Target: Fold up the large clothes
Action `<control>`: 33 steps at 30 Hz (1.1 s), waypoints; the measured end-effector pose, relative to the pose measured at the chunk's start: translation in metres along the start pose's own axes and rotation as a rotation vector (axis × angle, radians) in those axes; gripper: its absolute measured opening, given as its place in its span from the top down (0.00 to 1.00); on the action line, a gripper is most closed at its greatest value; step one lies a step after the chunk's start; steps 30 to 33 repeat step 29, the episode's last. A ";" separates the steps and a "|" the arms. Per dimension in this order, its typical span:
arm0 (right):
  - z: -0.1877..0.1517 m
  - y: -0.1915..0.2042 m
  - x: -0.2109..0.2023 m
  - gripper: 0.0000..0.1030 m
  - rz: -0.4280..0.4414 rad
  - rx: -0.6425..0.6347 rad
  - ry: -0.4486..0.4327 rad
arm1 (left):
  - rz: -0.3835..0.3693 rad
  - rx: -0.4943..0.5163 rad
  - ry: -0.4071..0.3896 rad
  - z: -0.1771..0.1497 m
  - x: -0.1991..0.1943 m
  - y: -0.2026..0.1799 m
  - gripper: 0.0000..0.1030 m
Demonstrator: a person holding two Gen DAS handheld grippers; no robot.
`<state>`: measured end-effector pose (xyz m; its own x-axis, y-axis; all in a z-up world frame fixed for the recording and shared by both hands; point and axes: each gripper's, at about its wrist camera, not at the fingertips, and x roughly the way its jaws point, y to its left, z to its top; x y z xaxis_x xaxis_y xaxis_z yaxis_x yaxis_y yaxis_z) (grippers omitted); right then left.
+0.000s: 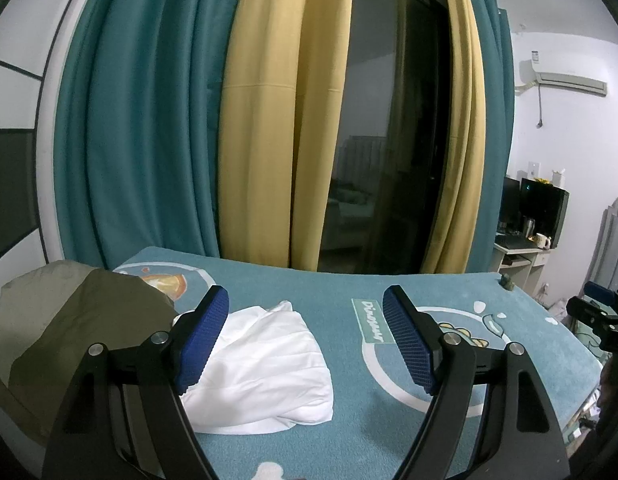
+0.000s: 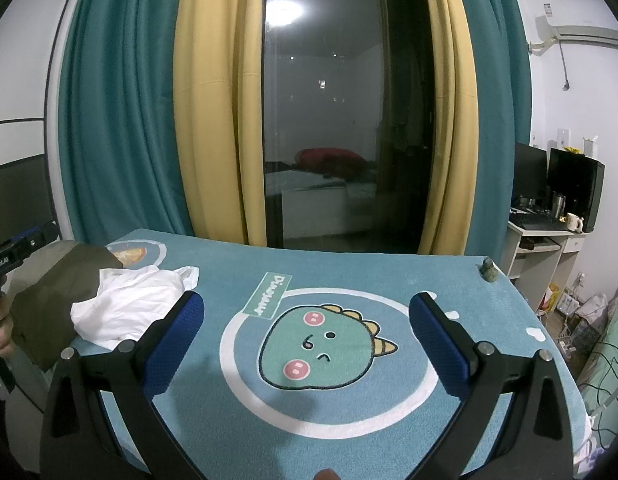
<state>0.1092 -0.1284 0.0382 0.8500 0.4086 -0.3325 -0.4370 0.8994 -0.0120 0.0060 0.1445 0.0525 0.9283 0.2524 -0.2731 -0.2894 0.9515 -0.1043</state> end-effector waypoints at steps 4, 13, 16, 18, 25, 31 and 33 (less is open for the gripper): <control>0.000 0.000 -0.001 0.02 0.001 -0.001 -0.001 | 0.000 0.000 0.000 0.000 0.000 0.000 0.20; 0.000 0.001 0.000 0.02 0.002 -0.002 0.001 | 0.001 0.000 -0.001 0.000 -0.001 -0.001 0.20; 0.000 0.000 0.000 0.02 0.002 -0.002 0.001 | 0.001 0.000 0.001 0.000 -0.001 -0.001 0.20; -0.001 0.000 -0.001 0.02 0.003 -0.002 0.004 | 0.001 0.000 0.001 0.000 -0.001 -0.001 0.20; -0.003 -0.003 0.000 0.02 0.007 -0.003 0.011 | -0.002 0.002 0.004 0.000 0.000 -0.001 0.20; -0.003 -0.005 0.000 0.02 0.010 -0.004 0.013 | -0.019 0.015 0.003 -0.001 0.000 -0.001 0.20; -0.003 -0.005 0.000 0.02 0.010 -0.004 0.013 | -0.019 0.015 0.003 -0.001 0.000 -0.001 0.20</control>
